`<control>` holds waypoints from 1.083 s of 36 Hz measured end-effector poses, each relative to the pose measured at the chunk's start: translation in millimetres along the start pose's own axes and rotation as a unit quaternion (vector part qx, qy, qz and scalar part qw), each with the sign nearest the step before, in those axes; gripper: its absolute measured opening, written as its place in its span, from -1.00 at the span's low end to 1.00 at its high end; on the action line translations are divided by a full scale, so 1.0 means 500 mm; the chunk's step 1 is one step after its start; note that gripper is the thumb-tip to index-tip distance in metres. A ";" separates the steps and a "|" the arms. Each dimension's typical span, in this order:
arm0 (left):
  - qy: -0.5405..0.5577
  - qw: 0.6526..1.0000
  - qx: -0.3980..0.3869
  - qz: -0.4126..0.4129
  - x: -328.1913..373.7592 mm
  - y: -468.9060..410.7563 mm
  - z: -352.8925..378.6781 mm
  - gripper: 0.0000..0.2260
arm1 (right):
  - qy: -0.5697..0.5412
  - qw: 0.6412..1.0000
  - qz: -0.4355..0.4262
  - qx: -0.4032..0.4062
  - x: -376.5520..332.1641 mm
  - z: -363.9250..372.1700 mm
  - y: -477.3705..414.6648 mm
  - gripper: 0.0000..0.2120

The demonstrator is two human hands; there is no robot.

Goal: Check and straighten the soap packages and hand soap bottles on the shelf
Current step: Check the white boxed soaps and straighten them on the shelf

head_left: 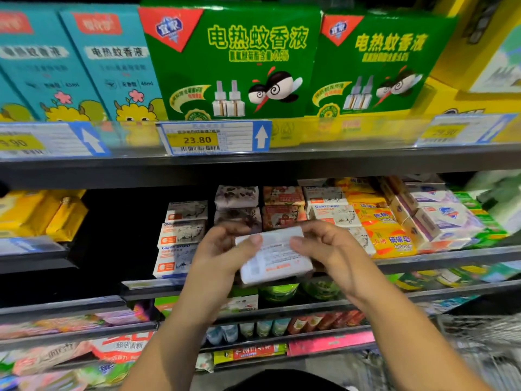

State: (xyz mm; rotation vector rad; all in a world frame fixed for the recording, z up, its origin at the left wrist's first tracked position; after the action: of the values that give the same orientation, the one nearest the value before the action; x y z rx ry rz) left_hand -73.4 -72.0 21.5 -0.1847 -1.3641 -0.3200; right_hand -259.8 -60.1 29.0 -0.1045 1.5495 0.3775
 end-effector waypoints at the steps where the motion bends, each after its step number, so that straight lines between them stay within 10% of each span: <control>1: 0.013 0.999 -0.001 -0.053 -0.010 0.000 0.001 -0.77 | 0.001 0.999 0.031 -0.014 0.003 0.006 -0.001 -0.75; 7: 0.055 0.979 -0.050 -0.188 -0.040 0.002 0.004 -0.76 | 0.051 0.991 0.107 -0.062 0.021 0.005 0.001 -0.72; 16: -0.148 0.984 -0.093 -0.025 0.024 -0.011 -0.024 -0.64 | 0.081 0.995 -0.016 -0.050 -0.012 -0.032 -0.006 -0.59; 23: -0.349 0.906 -0.107 0.214 0.059 0.000 -0.025 -0.59 | -0.125 0.990 -0.004 -0.072 0.005 -0.018 -0.016 -0.44; 31: -0.378 0.906 -0.155 0.112 0.017 -0.017 -0.058 -0.44 | -0.091 0.994 -0.015 -0.066 0.003 -0.005 -0.025 -0.47; 39: -0.558 0.817 -0.104 0.101 0.034 -0.032 -0.062 -0.25 | -0.015 0.996 -0.051 -0.070 -0.010 0.024 -0.059 -0.41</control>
State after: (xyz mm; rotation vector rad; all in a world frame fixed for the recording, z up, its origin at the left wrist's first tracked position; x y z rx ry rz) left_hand -47.1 -98.8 31.0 -0.7886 -2.4483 -0.1634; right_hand -239.3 -85.1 29.0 -0.2856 1.4803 0.4044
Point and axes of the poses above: each hand's wrist, its own y-axis away from the middle knuckle, its own z-axis out of the palm, x = y × z, the point moved 5 cm from there along -y, towards the middle knuckle, and after that the axes turned 15 degrees about -x, right-handed, at the moved point
